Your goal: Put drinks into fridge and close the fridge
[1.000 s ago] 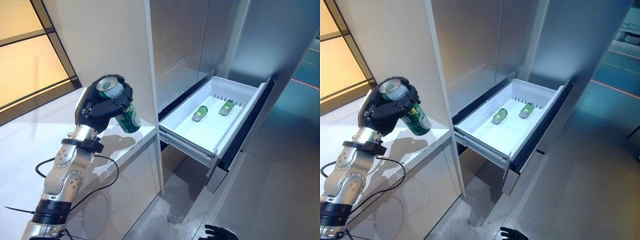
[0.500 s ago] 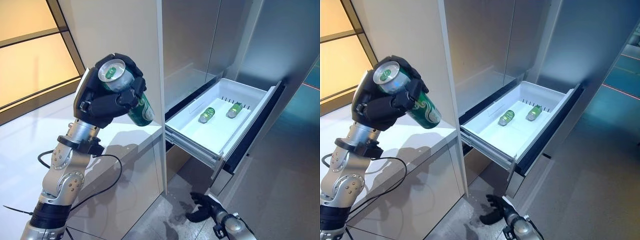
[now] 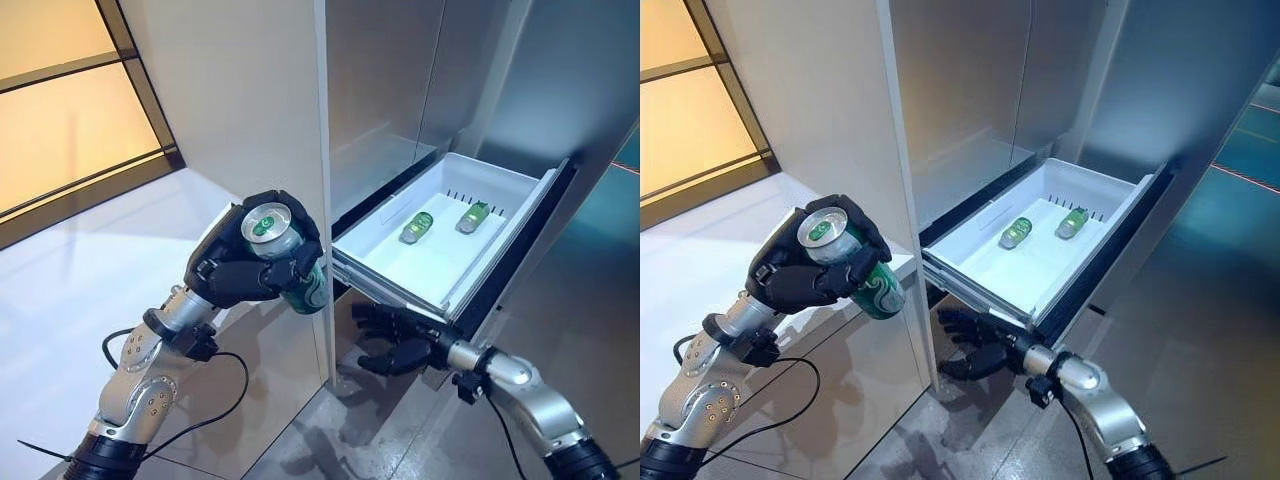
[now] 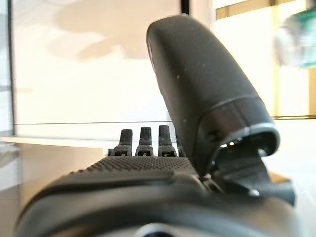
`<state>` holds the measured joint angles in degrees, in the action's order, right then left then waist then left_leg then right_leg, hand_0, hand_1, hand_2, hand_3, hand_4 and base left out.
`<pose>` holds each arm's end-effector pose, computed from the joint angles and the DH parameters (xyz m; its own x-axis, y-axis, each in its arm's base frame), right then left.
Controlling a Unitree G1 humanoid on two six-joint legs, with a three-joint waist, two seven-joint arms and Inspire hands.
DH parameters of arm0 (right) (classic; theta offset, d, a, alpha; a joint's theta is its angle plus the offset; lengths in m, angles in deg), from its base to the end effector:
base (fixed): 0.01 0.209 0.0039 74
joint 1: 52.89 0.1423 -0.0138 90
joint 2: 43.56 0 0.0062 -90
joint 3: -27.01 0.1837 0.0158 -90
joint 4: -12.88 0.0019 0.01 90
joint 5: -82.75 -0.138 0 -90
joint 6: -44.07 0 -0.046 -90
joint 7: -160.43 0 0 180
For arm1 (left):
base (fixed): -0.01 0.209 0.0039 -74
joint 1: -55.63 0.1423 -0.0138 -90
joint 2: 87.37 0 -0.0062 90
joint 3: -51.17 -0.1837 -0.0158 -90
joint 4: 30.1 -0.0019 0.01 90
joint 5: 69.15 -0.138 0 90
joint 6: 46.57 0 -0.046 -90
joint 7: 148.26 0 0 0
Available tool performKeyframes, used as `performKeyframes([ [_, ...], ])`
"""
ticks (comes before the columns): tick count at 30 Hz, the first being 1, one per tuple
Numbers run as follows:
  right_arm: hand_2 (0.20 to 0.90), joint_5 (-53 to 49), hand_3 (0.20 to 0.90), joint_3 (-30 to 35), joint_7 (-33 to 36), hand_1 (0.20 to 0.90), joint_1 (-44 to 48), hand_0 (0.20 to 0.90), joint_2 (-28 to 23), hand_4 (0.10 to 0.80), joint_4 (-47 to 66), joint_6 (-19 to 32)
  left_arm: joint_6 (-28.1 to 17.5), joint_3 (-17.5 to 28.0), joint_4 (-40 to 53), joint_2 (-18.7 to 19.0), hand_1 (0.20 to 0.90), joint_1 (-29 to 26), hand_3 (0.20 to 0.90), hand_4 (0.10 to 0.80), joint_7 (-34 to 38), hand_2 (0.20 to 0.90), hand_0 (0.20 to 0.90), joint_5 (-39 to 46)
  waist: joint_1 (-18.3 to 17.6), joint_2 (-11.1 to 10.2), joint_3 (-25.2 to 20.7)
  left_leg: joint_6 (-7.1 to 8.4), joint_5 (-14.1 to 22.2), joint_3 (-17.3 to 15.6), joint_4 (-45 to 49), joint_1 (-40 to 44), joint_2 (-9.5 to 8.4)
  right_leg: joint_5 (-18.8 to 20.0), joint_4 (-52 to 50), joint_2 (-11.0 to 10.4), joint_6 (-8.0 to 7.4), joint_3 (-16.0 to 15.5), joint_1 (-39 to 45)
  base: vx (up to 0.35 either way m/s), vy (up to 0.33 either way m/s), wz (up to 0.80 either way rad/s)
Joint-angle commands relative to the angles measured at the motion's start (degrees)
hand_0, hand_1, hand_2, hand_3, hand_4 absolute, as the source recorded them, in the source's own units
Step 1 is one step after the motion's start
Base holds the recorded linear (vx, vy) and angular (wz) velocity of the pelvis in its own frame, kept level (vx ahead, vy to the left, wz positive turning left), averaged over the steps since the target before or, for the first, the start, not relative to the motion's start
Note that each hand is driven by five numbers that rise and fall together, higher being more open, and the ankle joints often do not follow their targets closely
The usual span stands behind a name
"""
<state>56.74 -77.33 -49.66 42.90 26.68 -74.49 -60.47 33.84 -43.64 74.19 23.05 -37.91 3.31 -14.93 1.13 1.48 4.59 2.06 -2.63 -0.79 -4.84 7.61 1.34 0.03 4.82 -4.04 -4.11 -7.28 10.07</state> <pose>0.2166 -0.2118 0.0689 0.6898 0.6530 -0.3125 -0.6922 0.7214 -0.0206 0.2076 0.2209 0.1299 0.6723 -0.5872 0.4508 0.6841 0.7254 -0.0754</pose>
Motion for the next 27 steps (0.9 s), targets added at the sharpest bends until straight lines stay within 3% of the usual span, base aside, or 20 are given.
performKeyframes([
  [1, 0.900, -8.43, 0.900, 2.65, -2.18, 0.900, 9.18, 0.900, -1.52, 0.800, 5.99, 0.94, -10.79, 2.00, 0.32, 0.74, 0.300, -9.79, 0.200, 0.100, 0.29, 0.300, 0.300, 6.33, 0.16, -1.55, -2.46, -3.20, 5.46, 2.06, 1.21, 0.81, -5.39, -4.54, -5.87, 3.52, 0.68, 1.71, -3.35, 0.000, 0.000, 0.00],
  [11, 0.900, -12.11, 0.900, -1.89, 1.01, 0.900, 16.30, 0.900, -1.83, 0.800, 7.65, -0.99, -11.08, -2.24, -1.37, -0.08, 0.300, -13.84, 0.200, 0.100, 2.83, 0.300, 0.300, 4.89, 0.13, -2.10, -2.94, -2.85, 5.28, 1.79, 0.97, 0.73, -5.47, -2.92, -3.65, 3.49, 0.27, 2.03, -3.20, -0.004, -0.013, 0.00],
  [27, 0.900, -20.49, 0.900, -7.59, 6.06, 0.900, 22.67, 0.900, 0.50, 0.800, 9.67, -0.49, -6.26, -6.86, -2.99, 0.50, 0.300, -16.82, 0.200, 0.100, 3.28, 0.300, 0.300, 3.36, 0.48, -2.08, -2.86, -2.74, 5.23, 0.96, 1.25, 0.77, -5.29, -2.77, -3.11, 3.75, 0.27, 1.83, -2.74, 0.001, 0.000, -0.01],
])
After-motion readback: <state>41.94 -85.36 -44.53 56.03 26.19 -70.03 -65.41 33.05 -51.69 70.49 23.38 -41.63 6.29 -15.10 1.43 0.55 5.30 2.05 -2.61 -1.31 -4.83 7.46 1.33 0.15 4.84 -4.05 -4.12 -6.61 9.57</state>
